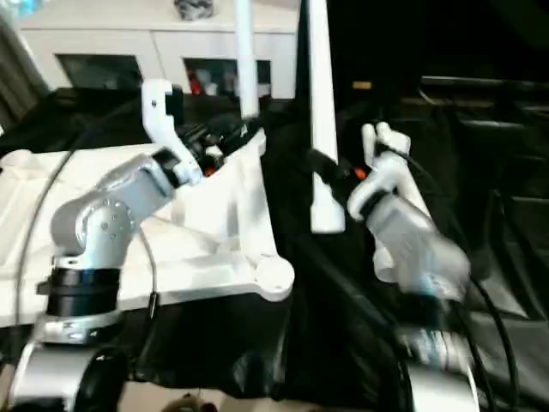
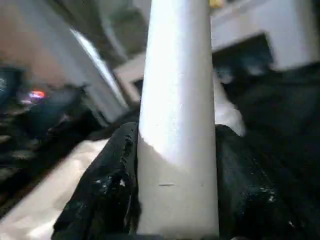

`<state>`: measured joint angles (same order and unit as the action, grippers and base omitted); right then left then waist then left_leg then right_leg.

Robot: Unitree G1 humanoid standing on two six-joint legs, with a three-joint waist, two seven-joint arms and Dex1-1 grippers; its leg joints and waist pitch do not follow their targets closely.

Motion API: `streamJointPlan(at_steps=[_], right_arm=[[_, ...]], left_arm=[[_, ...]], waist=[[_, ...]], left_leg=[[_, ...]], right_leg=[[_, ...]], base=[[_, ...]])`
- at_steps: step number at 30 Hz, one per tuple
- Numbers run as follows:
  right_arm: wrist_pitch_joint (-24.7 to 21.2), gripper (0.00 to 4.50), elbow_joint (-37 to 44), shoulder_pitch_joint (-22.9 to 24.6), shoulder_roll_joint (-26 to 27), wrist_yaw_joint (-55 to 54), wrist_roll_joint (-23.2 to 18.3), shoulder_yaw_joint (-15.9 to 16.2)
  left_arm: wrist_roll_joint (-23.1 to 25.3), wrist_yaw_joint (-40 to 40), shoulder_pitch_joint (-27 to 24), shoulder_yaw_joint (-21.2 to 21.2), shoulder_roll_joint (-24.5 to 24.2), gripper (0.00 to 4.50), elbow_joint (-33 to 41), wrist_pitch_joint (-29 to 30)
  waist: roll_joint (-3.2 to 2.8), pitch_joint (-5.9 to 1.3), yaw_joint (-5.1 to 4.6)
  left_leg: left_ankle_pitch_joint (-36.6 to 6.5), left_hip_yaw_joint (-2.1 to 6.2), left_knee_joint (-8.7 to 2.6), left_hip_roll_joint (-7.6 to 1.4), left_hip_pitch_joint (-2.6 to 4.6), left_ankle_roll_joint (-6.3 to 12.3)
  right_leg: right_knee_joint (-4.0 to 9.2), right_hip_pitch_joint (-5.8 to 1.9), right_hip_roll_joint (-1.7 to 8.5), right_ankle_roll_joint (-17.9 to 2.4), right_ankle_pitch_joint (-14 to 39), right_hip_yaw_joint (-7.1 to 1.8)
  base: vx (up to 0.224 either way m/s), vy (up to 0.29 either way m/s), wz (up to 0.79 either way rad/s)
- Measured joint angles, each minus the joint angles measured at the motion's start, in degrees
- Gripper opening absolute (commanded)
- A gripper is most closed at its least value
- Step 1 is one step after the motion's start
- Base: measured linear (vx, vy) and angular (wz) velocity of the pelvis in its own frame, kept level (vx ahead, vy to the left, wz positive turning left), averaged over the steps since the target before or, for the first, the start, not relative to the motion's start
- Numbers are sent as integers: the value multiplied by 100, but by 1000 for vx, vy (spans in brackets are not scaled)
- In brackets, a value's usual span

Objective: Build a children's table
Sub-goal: Pick table leg

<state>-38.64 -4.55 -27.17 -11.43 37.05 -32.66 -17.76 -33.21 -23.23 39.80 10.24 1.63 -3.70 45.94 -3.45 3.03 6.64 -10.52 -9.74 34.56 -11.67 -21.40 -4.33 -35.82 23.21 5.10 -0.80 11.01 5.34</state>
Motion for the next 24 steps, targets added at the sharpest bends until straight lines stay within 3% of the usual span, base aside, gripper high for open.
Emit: streamJointPlan(at_steps=[5, 9, 14, 17, 19, 24], right_arm=[[-373, 183, 934, 463, -127, 553, -635, 152], [-468, 183, 1146, 585, -214, 712, -742, 356], [-501, 183, 1288, 594, -178, 765, -819, 592], [-504, 183, 1286, 589, -183, 717, -818, 600], [-488, 183, 1286, 587, -215, 717, -792, 678], [-262, 183, 1289, 481, -192, 524, -276, 1300]], left_arm=[[-628, 276, 60, 265, 401, 325, 40, 730], [-1067, 367, 58, 329, 566, 325, 272, 997], [-1546, 481, 55, 476, 593, 360, 519, 1330], [-1572, 561, 54, 514, 591, 400, 525, 1389], [-1566, 644, 54, 508, 585, 400, 526, 1392], [-1409, 1160, 56, 482, 593, 401, 489, 1349]], waist=[[4, 2, 7], [9, 4, 6], [16, 3, 36], [14, 2, 78], [14, 2, 105], [14, 2, 146]], left_leg=[[-2, 1, 0, 0, 1, -7], [-3, 2, -2, 0, -3, -13], [-3, 4, -2, 0, -35, -12], [3, 5, -2, -1, -54, -3], [4, 8, -2, -1, -57, 3], [15, 8, -3, 0, -62, 35]], right_leg=[[4, -6, 1, 6, -2, 2], [10, -6, 1, 16, -9, 3], [21, -5, 2, 26, -6, 7], [52, -4, 2, 41, -23, 13], [72, -2, 2, 48, -35, 14], [81, -1, 5, 48, -37, 16]], base=[[0, 0, 0], [0, 0, 0], [0, 0, 0], [0, 0, 0], [0, 0, 0], [0, 0, 0]])
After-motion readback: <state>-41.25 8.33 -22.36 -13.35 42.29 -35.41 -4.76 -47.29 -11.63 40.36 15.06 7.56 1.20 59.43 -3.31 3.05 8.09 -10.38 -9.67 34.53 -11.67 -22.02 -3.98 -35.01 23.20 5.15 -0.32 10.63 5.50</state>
